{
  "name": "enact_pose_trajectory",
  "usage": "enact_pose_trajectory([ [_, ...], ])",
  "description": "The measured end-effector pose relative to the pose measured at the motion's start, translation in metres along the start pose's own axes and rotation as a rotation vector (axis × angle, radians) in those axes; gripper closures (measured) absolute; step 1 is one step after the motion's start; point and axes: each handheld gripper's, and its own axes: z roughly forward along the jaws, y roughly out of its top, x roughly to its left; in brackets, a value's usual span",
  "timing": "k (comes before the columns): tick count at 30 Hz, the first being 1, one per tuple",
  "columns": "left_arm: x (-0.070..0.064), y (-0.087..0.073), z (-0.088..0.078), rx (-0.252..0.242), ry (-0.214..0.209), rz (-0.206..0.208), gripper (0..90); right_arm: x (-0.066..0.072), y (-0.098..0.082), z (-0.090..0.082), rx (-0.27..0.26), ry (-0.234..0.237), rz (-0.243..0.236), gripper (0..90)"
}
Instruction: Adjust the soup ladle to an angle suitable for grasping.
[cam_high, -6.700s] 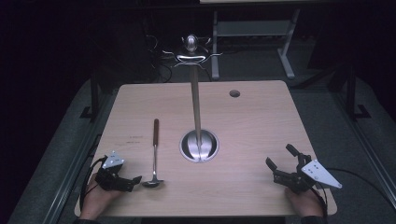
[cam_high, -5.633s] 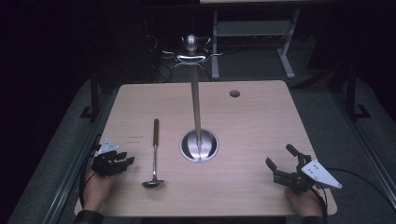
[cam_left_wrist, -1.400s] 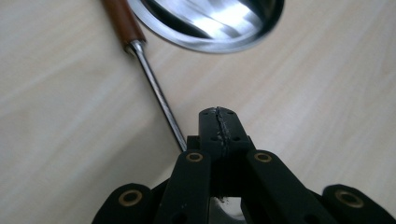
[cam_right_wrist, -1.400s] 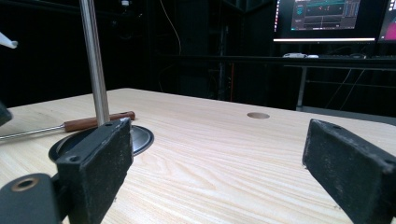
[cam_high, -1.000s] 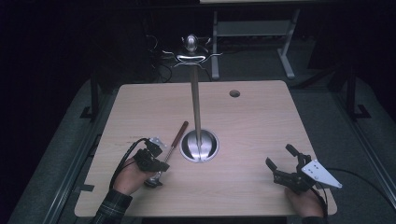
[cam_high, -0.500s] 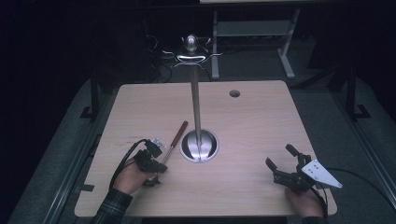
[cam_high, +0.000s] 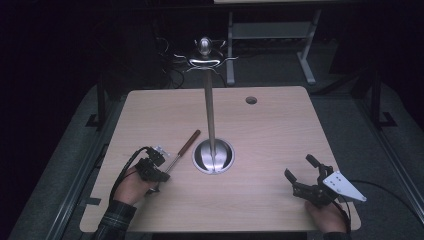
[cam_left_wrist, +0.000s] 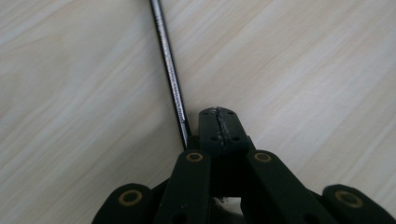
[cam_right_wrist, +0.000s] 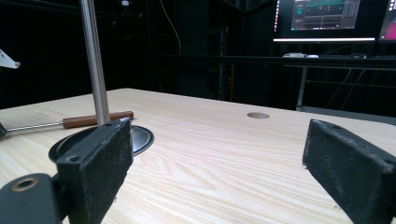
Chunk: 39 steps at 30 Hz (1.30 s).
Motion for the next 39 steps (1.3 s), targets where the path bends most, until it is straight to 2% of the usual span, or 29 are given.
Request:
enact_pose_trajectory([
  [1, 0.002, -0.001, -0.001, 0.003, 0.001, -0.014, 89.8, 0.000, 0.000, 0.000, 0.000, 0.000, 0.000, 8.0],
  [7, 0.014, -0.006, -0.005, -0.001, 0.023, -0.029, 89.7, 0.000, 0.000, 0.000, 0.001, 0.000, 0.001, 8.0],
  [12, 0.022, -0.011, -0.010, -0.023, 0.043, -0.058, 89.8, 0.000, 0.000, 0.000, 0.001, 0.000, 0.001, 8.0],
  [18, 0.031, -0.015, -0.011, -0.028, 0.059, -0.065, 89.8, 0.000, 0.000, 0.000, 0.001, 0.000, 0.001, 8.0],
  [24, 0.034, -0.017, -0.011, -0.033, 0.107, -0.074, 89.8, 0.000, 0.000, 0.000, 0.001, 0.000, 0.001, 8.0],
  [28, 0.035, -0.017, -0.012, -0.029, 0.104, -0.075, 89.8, 0.000, 0.000, 0.000, 0.000, 0.000, 0.001, 8.0],
  [39, 0.035, -0.013, -0.018, -0.061, 0.080, -0.067, 89.7, 0.000, 0.000, 0.000, 0.001, 0.000, 0.001, 8.0],
])
